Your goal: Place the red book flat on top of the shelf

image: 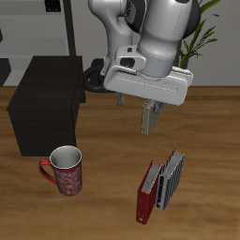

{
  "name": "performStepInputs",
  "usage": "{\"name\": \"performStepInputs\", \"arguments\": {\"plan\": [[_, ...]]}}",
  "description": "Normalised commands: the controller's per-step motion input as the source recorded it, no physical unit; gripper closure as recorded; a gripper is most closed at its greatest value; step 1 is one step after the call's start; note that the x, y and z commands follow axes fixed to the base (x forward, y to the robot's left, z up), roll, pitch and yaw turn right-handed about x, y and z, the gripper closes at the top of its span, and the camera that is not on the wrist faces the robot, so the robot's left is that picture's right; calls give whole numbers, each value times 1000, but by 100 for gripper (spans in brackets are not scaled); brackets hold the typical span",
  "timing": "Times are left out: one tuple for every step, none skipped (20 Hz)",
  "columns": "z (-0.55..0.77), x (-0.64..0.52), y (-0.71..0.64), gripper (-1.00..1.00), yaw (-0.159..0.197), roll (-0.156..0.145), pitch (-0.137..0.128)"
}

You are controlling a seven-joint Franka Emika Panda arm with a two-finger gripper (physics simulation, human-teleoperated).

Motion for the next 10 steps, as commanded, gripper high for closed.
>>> {"name": "performStepInputs", "arguments": {"plan": [[-46, 293, 36, -100, -21, -67, -43], [-49, 260, 164, -100, -42, 38, 7], [-10, 349, 191, -100, -2, 38, -35], [3, 156, 116, -100, -150, 62, -122], [6, 208, 181, -100, 54, -30, 45], [-90, 288, 306, -100, -46, 75, 22], [-36, 267, 242, -100, -11, -19, -27], [-1, 291, 371, -100, 39, 71, -35], [-34, 192, 109, -100, -65, -32, 1], [0, -135, -22, -100, 0, 0, 0]]}}
